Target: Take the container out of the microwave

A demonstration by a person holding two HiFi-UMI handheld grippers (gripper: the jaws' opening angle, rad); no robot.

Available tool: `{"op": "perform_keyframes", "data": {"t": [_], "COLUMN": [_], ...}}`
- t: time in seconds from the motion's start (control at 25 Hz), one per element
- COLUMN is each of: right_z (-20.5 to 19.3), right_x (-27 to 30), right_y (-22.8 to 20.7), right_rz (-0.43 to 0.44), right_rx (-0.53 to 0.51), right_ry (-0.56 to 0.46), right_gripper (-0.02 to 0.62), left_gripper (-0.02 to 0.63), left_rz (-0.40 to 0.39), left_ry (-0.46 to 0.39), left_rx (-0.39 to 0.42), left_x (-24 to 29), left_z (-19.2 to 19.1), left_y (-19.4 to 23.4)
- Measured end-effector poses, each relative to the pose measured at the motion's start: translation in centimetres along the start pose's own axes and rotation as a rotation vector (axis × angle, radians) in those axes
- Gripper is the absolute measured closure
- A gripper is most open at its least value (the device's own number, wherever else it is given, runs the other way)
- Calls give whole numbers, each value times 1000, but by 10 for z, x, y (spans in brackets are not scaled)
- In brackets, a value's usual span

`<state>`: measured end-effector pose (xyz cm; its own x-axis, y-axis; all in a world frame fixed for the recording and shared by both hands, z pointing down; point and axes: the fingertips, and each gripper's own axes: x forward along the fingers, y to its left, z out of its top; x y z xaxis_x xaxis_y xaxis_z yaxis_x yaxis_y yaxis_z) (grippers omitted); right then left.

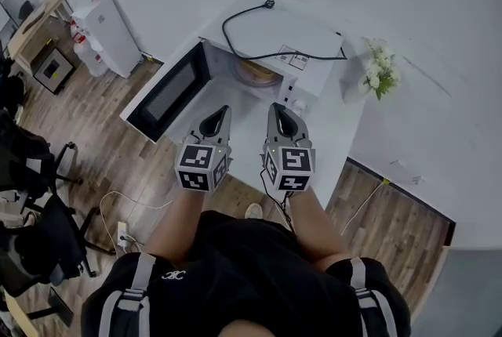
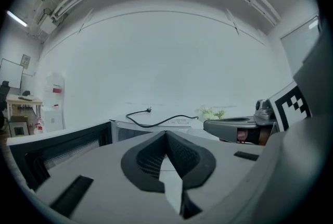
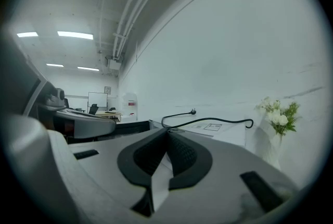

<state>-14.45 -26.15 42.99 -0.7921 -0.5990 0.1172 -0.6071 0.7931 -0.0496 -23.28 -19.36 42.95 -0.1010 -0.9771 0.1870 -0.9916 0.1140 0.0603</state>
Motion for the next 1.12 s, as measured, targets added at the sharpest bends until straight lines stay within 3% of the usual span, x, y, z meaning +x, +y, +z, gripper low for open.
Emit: {"op": "perform_keyframes", "data": {"t": [0.24,0.52,0.76,1.0,1.12], "right_z": [-5,-10,-15,-25,-30], "right_x": [23,45,54,45,37], "right_y": [-10,-17,-24,-39,-47], "right_rz": [-32,-150,-257,-360,-408], "right_rx": [3,28,46,63,83], "right_ry": [2,-4,4,13,15], "right_gripper": [591,591,591,591,591], "left_gripper": [595,596,596,597,597], "left_rz": [-50,-162,-213,-276,-294], "left_ry": [33,54,133,119,113], "left_rx": [74,186,465,785,908], "left_x": [37,76,115,151,168], "left_z": [-5,-12,-43,-62,-71], "left_y": [13,34,49,46,44]}}
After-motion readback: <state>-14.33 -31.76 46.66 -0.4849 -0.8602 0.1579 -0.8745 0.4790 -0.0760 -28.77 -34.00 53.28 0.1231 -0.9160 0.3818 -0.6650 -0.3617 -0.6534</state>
